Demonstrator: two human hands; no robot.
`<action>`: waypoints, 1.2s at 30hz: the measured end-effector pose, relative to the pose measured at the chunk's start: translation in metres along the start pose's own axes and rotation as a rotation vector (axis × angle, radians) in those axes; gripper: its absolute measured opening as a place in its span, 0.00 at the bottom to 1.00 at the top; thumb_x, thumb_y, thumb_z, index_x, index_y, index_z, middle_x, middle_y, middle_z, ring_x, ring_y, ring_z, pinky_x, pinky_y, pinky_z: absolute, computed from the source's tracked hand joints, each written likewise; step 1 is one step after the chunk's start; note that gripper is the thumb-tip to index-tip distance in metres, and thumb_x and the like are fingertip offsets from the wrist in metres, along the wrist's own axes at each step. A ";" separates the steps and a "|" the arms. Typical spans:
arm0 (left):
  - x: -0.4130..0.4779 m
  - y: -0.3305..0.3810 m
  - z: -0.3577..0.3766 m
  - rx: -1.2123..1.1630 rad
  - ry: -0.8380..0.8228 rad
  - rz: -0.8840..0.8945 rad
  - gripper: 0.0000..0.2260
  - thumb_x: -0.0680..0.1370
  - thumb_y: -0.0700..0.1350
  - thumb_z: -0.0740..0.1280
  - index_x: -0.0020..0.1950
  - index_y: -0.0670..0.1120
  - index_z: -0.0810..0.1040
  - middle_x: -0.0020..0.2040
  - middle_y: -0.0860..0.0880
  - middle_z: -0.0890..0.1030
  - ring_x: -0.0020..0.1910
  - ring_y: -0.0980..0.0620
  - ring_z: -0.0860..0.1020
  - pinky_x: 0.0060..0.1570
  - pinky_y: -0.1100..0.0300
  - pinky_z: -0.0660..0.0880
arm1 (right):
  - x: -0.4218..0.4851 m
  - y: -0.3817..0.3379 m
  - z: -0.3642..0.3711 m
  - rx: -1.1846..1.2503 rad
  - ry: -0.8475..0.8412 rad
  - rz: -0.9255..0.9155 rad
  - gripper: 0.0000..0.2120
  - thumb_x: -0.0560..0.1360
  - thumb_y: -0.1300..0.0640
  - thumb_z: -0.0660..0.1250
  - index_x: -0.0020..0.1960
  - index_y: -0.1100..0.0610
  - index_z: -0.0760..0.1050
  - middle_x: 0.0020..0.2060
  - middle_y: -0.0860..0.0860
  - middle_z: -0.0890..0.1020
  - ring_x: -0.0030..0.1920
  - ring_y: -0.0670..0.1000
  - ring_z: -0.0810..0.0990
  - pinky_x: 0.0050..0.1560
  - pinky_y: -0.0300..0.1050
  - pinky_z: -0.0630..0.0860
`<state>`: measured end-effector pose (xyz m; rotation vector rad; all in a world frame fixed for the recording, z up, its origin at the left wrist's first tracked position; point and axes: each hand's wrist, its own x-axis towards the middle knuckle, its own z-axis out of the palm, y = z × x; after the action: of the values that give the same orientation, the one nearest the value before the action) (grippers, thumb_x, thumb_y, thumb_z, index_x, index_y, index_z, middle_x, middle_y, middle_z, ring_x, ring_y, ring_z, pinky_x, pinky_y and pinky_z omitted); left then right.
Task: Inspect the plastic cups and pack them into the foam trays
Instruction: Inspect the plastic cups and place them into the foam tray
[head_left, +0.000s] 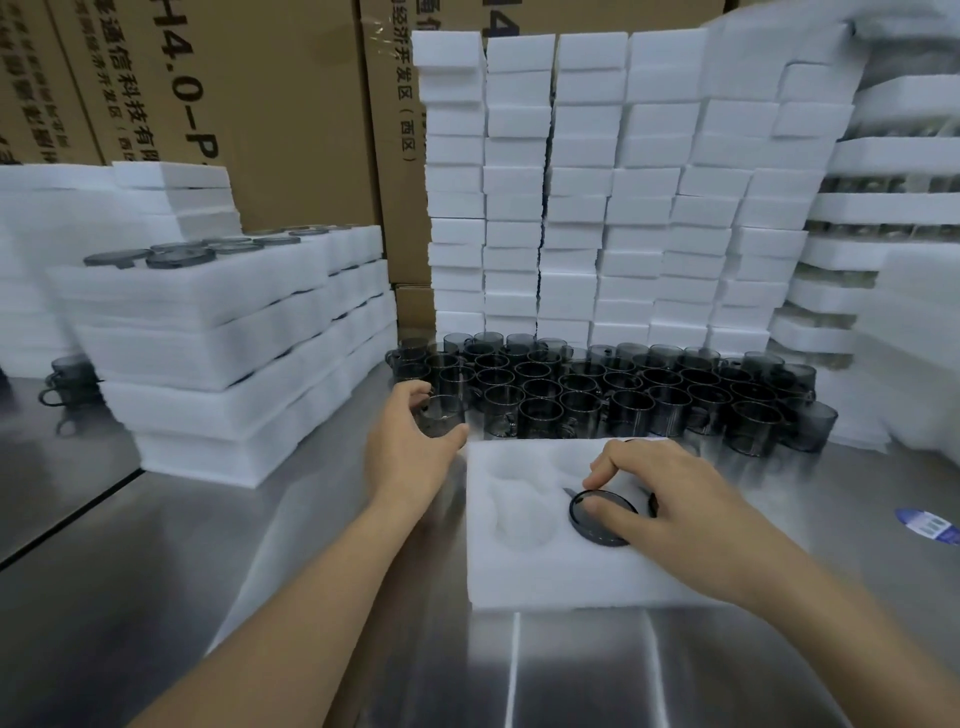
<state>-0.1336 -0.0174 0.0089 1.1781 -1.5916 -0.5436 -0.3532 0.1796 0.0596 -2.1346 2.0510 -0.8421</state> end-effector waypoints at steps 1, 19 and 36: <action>-0.006 0.007 -0.007 -0.037 0.001 0.042 0.29 0.73 0.51 0.83 0.70 0.59 0.74 0.61 0.67 0.78 0.61 0.65 0.78 0.57 0.63 0.73 | -0.001 -0.001 0.000 -0.003 0.005 0.007 0.11 0.74 0.32 0.64 0.52 0.36 0.75 0.53 0.31 0.79 0.61 0.37 0.72 0.61 0.46 0.72; -0.075 0.099 -0.023 -0.168 -0.246 1.067 0.31 0.69 0.44 0.80 0.70 0.48 0.75 0.61 0.50 0.78 0.58 0.49 0.80 0.54 0.55 0.78 | -0.008 -0.017 -0.003 0.017 0.376 -0.402 0.32 0.66 0.50 0.83 0.67 0.50 0.75 0.55 0.30 0.75 0.52 0.43 0.75 0.53 0.36 0.71; -0.072 0.103 -0.026 -0.115 -0.226 1.183 0.28 0.70 0.46 0.79 0.68 0.47 0.76 0.57 0.48 0.79 0.55 0.49 0.80 0.52 0.53 0.79 | -0.006 -0.017 0.002 0.042 0.412 -0.444 0.25 0.67 0.48 0.80 0.58 0.53 0.73 0.49 0.37 0.71 0.48 0.43 0.71 0.46 0.37 0.70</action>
<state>-0.1539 0.0942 0.0681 -0.0414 -2.0752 0.0328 -0.3367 0.1862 0.0630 -2.6156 1.6881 -1.4712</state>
